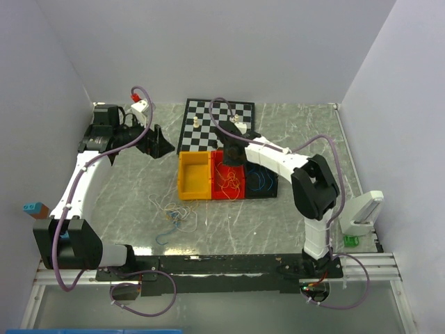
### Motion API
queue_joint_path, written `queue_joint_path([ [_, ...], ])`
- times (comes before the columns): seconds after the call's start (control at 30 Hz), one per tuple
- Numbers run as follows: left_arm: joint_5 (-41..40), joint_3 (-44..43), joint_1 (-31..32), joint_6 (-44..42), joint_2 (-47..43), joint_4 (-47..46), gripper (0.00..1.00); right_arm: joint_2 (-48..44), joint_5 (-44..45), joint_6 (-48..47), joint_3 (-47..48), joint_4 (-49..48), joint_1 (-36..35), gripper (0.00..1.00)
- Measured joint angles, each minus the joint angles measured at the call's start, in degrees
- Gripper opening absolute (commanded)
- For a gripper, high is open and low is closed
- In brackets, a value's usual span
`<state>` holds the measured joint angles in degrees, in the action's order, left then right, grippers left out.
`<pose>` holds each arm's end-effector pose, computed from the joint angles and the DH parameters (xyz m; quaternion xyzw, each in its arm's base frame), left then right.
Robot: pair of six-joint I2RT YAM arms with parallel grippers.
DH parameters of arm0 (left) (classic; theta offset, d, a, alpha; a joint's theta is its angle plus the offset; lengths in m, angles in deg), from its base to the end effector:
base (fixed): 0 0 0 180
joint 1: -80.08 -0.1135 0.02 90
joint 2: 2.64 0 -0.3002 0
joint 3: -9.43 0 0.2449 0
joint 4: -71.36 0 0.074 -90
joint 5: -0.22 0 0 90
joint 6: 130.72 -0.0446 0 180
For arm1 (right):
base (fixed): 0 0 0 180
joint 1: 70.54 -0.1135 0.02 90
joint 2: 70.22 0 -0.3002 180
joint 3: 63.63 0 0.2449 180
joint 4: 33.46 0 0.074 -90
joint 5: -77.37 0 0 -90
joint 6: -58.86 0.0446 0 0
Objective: Untangle the cables
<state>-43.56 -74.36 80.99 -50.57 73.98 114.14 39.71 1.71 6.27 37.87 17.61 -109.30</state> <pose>0.2782 -0.0366 0.3751 0.2553 0.7977 -0.3153 0.4463 0.3376 0.2569 0.2588 0.0216 0.9576 0.0662 0.2797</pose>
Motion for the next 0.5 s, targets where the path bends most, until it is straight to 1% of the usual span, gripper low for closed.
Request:
queue_joint_path([
  [0.17,0.0,0.0,-0.1,0.0,0.0,0.0,0.97,5.9,-0.5,-0.5,3.7,0.1,0.0,0.0],
  [0.33,0.0,0.0,-0.3,-0.1,0.0,0.0,0.96,12.5,-1.1,-1.1,9.7,1.4,0.1,0.0],
  [0.37,0.0,0.0,-0.3,-0.2,0.0,0.0,0.97,13.3,-1.3,-1.2,10.3,1.3,0.1,0.01],
  [0.43,0.0,0.0,-0.4,-0.6,0.0,0.2,0.97,13.7,-1.6,-1.3,10.2,1.7,0.1,0.1],
  [0.5,-0.1,0.2,-0.5,-1.4,0.0,0.3,0.97,13.4,-1.6,-1.4,9.9,1.7,0.1,0.22],
])
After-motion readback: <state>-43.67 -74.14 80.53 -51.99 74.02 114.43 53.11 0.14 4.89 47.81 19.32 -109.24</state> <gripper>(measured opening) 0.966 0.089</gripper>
